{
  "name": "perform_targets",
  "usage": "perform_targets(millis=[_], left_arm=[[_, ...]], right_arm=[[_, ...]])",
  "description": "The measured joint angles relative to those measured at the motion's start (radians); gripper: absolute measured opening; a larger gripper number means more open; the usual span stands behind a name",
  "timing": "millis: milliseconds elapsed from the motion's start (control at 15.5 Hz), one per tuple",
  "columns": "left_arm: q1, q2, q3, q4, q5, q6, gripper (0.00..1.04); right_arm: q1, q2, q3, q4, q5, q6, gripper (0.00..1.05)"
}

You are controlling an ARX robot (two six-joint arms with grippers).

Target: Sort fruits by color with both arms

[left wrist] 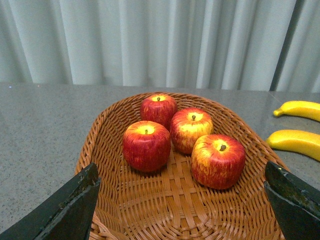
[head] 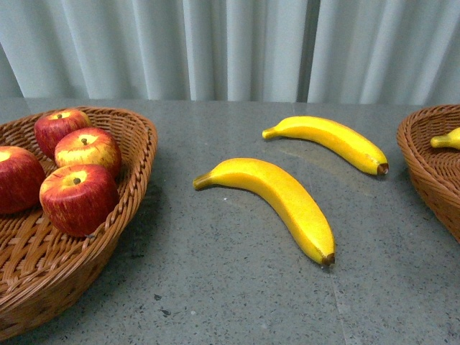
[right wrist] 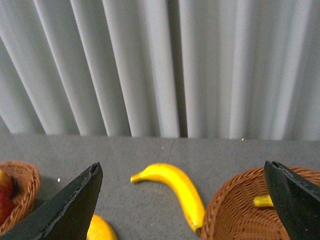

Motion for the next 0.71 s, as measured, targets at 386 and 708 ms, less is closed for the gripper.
perform_targets(millis=[386, 708], left_arm=[[0.000, 0.000, 0.000, 0.000, 0.000, 0.000, 0.98], [0.000, 0.000, 0.000, 0.000, 0.000, 0.000, 0.98]], right_arm=[[0.196, 0.483, 0.555, -0.370, -0.006, -0.051, 0.98], [0.253, 0.618, 0.631, -0.617, -0.066, -0.091, 0.98]])
